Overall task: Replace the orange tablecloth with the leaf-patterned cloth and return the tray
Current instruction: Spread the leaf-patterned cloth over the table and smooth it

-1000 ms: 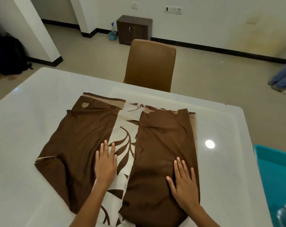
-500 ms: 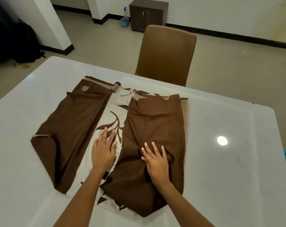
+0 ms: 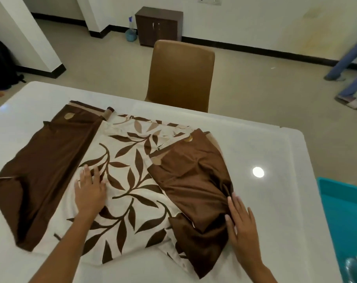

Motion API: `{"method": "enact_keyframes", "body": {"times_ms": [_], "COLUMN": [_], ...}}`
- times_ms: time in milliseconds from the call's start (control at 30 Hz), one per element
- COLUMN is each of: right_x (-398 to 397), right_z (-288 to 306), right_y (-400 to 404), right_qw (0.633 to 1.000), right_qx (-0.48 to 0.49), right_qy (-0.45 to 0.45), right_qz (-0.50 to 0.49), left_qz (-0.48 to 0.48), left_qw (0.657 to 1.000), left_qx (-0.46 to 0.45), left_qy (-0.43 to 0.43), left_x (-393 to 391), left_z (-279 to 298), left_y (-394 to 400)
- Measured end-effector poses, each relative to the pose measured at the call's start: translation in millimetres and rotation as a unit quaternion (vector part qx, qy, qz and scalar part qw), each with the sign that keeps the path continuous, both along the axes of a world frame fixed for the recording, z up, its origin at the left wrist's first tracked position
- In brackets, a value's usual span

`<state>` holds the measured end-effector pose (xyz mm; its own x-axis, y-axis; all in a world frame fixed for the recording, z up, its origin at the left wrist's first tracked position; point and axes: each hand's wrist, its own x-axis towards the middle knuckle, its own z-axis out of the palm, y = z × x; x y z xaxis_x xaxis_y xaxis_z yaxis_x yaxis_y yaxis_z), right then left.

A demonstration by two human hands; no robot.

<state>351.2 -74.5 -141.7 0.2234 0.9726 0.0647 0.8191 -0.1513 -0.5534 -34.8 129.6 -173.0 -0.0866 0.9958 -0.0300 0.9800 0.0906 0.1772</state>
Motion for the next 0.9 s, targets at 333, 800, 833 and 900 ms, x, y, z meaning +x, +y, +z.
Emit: {"method": "enact_keyframes", "body": {"times_ms": [333,800,833,900], "right_x": [-30.2,42.8,43.3,36.3], "right_z": [-4.1,75.6,77.0,68.8], "right_y": [-8.6,-29.5,-25.5,-7.1], "right_qw": [0.981,0.942,0.945,0.980], "right_qx": [-0.029,-0.300,-0.294,-0.166], "right_qy": [0.177,-0.142,-0.136,-0.068], "right_qz": [-0.077,-0.037,-0.037,-0.081], "left_qz": [-0.096,-0.034,-0.021,-0.005], "left_qw": [0.993,0.998,0.999,0.999], "left_qx": [-0.051,-0.039,-0.038,-0.023], "left_qy": [-0.054,-0.031,-0.031,-0.022], "left_x": [112.4,-22.5,-16.7,14.1], "left_z": [0.0,-0.6,1.0,8.9], "left_y": [-87.7,-61.1,-60.2,-58.2]}}
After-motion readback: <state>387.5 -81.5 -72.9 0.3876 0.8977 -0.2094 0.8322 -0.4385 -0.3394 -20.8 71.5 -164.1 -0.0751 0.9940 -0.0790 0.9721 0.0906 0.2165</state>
